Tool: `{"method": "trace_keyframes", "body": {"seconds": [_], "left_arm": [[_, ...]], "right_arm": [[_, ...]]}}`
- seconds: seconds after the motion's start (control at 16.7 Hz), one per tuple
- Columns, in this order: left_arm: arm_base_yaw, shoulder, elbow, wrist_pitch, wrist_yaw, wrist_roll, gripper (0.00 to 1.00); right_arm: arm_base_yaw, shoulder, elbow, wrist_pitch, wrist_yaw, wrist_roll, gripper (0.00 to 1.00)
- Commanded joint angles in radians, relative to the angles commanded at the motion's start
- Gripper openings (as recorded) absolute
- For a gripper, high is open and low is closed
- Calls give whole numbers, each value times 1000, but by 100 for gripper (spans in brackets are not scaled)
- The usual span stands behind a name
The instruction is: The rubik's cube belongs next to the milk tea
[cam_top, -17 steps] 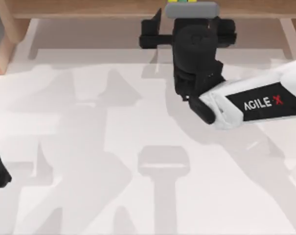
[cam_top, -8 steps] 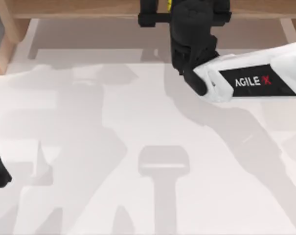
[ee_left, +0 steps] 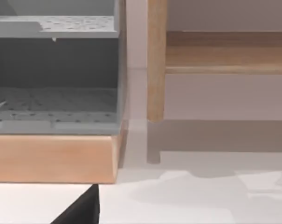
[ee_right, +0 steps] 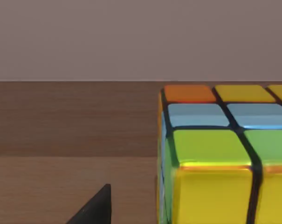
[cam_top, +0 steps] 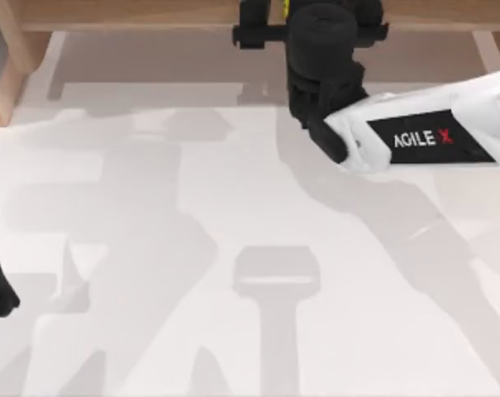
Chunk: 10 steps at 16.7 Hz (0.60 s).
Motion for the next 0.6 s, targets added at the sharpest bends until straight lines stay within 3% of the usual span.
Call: {"method": "trace_keyframes", "body": {"seconds": [0.6], "left_arm": [[0, 0, 0, 0, 0, 0, 100]], "right_arm": [[0, 0, 0, 0, 0, 0, 2]]}}
